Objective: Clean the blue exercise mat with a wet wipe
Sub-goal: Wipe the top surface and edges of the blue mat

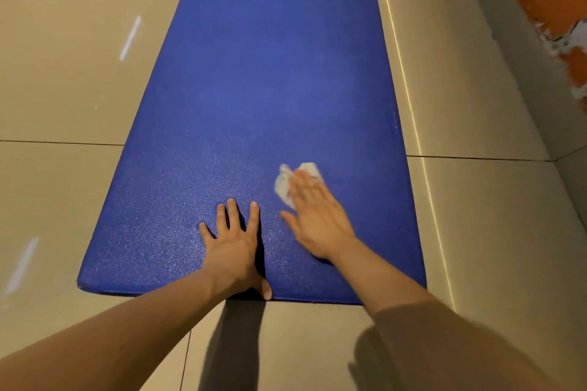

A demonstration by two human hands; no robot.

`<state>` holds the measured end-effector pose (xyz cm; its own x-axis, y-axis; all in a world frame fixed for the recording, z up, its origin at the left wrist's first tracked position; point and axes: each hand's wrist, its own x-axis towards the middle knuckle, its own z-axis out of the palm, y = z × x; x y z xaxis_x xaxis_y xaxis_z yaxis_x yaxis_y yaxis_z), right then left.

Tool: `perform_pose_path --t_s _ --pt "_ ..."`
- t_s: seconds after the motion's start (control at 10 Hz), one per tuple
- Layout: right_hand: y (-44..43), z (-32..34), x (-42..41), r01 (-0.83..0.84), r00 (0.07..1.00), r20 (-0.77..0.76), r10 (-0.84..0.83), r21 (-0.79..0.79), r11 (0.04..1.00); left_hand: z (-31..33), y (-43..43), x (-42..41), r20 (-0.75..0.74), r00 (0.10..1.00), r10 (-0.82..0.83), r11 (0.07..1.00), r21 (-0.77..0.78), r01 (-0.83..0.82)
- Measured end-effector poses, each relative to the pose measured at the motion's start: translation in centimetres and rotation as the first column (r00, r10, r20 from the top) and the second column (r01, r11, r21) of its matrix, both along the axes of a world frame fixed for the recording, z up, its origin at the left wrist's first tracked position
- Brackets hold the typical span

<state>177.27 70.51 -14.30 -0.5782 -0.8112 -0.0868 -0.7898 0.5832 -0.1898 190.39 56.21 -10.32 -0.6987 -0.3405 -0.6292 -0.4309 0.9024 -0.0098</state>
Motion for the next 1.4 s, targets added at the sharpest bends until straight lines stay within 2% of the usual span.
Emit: perform_pose_path --t_s 0.1,0.2,0.3,0.4,0.5,0.6,0.8,1.0,1.1,1.2,1.3,1.4 --pt "7.4 0.2 -2.1 0.255 0.965 0.067 -0.253 -0.013 0.967 0.0 0.0 0.0 -0.008 1.0 0.004 1.0 0.017 -0.004" --pt "11.5 0.3 -2.2 0.463 0.885 0.02 -0.466 0.08 0.883 -0.1 0.1 0.0 0.0 1.0 0.004 1.0 0.007 -0.004" --pt "7.9 0.9 -1.2 0.657 0.748 0.019 -0.663 0.12 0.745 -0.1 0.1 -0.3 0.008 1.0 0.015 1.0 -0.001 -0.015" --pt "0.8 0.8 1.0 0.535 0.842 0.036 -0.538 0.075 0.842 -0.1 0.2 -0.2 0.013 1.0 0.012 1.0 -0.008 -0.012" --pt "-1.9 0.5 2.6 0.272 0.96 0.04 -0.277 0.101 0.957 -0.2 0.2 -0.2 0.006 1.0 0.004 1.0 -0.027 -0.003" --pt "2.3 0.2 0.5 0.244 0.97 0.001 -0.245 0.1 0.965 0.1 0.1 -0.2 0.009 1.0 -0.007 1.0 -0.02 0.007" --pt "11.7 0.0 -2.7 0.504 0.864 -0.117 -0.49 0.221 0.835 -0.1 0.1 -0.2 0.009 1.0 0.0 1.0 -0.016 0.0" --pt "8.4 1.3 0.2 0.748 0.65 -0.035 -0.759 0.206 0.631 -0.1 0.0 -0.2 0.008 1.0 0.0 1.0 -0.017 0.0" --pt "9.1 1.6 3.0 0.774 0.618 -0.026 -0.786 0.197 0.602 -0.1 0.0 -0.3 -0.001 1.0 -0.009 1.0 -0.021 0.009" --pt "9.4 1.6 3.1 0.759 0.632 -0.015 -0.775 0.215 0.614 -0.2 0.0 -0.2 -0.005 1.0 -0.005 1.0 -0.015 0.005" --pt "8.0 1.2 -0.9 0.722 0.666 -0.003 -0.746 0.254 0.643 -0.3 0.0 -0.2 -0.007 1.0 -0.009 1.0 -0.022 0.008" --pt "7.3 1.0 -5.0 0.656 0.739 -0.046 -0.673 0.281 0.701 -0.6 0.0 -0.1 -0.006 1.0 -0.008 1.0 -0.022 0.008"
